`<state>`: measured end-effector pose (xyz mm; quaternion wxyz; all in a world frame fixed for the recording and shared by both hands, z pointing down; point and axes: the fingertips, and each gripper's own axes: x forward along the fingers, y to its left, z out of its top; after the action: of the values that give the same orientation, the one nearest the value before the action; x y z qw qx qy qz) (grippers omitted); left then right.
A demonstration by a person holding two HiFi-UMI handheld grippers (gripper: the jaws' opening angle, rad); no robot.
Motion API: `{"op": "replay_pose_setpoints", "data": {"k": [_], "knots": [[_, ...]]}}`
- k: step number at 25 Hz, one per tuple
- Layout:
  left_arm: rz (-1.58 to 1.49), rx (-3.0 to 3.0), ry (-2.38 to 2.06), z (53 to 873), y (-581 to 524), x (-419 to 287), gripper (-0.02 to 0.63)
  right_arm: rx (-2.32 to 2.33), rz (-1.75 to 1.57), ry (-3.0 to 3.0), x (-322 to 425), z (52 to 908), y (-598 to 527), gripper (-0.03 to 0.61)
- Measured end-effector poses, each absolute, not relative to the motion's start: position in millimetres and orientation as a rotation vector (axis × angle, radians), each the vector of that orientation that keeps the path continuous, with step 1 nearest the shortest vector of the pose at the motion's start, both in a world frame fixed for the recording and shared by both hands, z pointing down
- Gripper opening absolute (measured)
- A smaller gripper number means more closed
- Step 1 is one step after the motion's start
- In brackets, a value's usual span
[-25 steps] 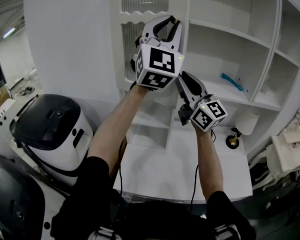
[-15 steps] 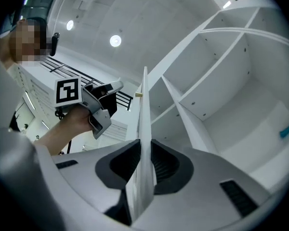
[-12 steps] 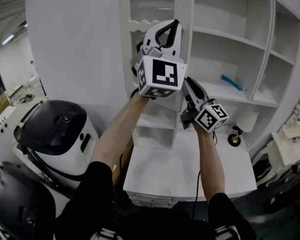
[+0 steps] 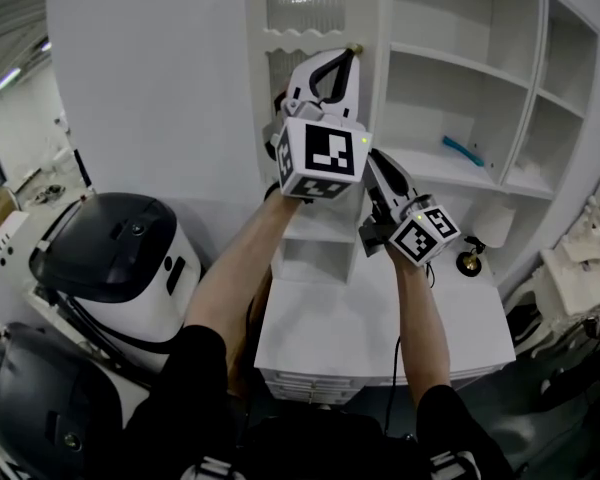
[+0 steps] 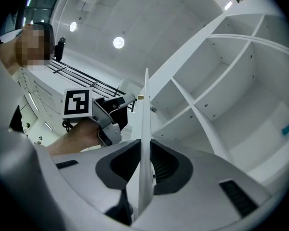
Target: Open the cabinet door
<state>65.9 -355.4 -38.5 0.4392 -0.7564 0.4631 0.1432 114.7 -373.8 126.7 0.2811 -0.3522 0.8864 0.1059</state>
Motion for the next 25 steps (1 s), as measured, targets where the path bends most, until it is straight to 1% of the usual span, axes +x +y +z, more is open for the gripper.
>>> {"op": "replay_pose_setpoints", "data": {"k": [18, 25], "knots": [[0.278, -2.023, 1.151, 9.9, -342.2, 18.6, 0.009, -0.947, 0.335, 2.415, 47.6, 126.9, -326.8, 0.078], [0.302, -2.03, 1.15, 21.3, -332.8, -9.6, 0.009, -0.92, 0.34, 2.432, 15.7, 125.6, -313.7, 0.081]]}}
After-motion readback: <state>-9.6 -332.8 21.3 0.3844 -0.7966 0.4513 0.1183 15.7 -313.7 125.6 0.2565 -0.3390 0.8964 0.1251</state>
